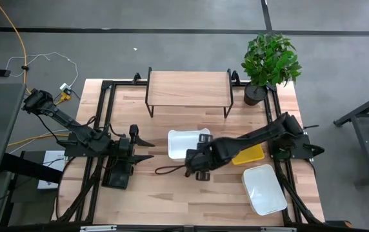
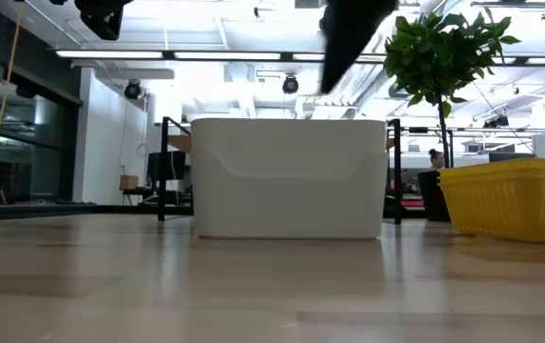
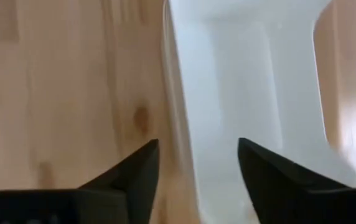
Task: Stack baskets on shelf by color
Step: Stack the white bin on top of the stacked white bins
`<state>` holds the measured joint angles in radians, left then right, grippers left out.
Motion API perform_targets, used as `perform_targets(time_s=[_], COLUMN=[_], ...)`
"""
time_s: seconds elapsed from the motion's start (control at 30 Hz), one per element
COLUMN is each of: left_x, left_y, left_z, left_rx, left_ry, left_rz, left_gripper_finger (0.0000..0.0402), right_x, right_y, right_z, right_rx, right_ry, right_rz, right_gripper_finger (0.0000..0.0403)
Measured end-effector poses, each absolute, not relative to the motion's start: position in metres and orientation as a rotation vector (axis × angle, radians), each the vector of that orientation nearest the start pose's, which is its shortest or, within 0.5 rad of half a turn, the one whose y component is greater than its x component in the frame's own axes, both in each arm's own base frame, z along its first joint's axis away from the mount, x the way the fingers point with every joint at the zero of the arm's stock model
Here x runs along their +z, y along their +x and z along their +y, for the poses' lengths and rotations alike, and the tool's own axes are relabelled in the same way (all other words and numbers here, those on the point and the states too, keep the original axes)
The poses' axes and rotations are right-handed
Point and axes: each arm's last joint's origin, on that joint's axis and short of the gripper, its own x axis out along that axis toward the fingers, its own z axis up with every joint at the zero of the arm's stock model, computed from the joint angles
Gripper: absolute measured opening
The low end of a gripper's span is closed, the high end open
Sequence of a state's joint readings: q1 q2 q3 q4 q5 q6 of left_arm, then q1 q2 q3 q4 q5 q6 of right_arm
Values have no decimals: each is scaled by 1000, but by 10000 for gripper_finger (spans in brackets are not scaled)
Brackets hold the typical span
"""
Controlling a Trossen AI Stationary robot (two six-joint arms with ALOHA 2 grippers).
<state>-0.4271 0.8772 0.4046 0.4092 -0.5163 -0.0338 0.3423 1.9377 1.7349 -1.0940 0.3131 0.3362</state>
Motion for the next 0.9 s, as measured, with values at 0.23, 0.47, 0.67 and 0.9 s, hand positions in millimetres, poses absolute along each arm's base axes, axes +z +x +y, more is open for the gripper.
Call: perform_targets(time_s=[0.23,0.47,0.67,0.9], left_x=[242,242,242,239], left_y=[178,178,178,178], left_z=[-65,-65,-65,-65], left_rx=[90,90,90,91], left_ry=[-4,-4,-20,-28], left_rz=[57,57,59,91], left_gripper_finger=[176,176,176,176], right_x=[279,267,234,184], right_y=[336,286,248,225], right_z=[154,202,230,235], right_rx=[-231,-394,-591,-656], right_ry=[76,228,287,360], right_rz=[1455,1684,1774,1843], right_gripper_finger=[257,261,257,248])
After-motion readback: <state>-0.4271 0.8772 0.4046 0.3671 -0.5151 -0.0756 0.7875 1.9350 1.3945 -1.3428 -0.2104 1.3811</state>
